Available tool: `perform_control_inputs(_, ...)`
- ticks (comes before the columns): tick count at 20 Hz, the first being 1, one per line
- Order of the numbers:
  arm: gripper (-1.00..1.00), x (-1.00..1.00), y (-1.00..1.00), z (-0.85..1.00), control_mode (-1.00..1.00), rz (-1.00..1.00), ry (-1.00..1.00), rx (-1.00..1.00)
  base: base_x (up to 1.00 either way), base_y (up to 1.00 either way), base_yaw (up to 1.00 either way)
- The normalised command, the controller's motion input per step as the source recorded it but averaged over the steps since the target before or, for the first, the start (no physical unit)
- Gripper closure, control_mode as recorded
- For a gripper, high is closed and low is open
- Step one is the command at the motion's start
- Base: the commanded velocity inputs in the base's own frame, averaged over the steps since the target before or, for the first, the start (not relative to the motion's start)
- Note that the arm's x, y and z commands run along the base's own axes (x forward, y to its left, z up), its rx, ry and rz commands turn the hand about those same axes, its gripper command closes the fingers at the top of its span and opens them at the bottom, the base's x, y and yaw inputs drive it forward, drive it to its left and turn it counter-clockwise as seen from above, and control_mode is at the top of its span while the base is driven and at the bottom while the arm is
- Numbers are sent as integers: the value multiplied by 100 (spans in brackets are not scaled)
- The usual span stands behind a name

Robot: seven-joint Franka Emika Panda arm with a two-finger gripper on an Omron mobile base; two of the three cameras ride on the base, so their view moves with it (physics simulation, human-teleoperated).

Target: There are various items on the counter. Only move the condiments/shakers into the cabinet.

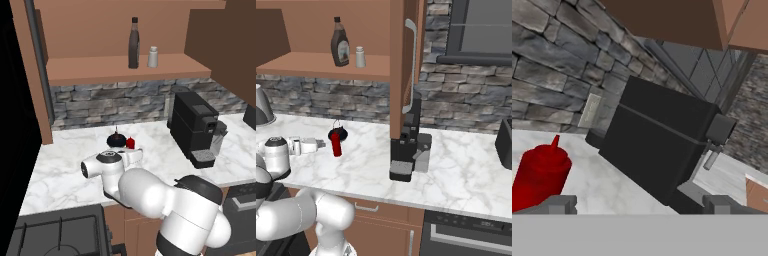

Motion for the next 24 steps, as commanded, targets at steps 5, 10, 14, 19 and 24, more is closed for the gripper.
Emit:
perform_control_inputs(5, -100, 0, -4, 0, -100, 0, 0, 0, 0, 0, 0)
perform_control_inputs(10, -100, 0, -13, 0, -100, 0, 0, 0, 0, 0, 0)
perform_control_inputs(14, -100, 1, -16, 0, -100, 0, 0, 0, 0, 0, 0)
perform_control_inputs(19, -100, 5, -6, 0, -100, 0, 0, 0, 0, 0, 0)
perform_control_inputs(24, -100, 10, 0, -3, -100, 0, 0, 0, 0, 0, 0)
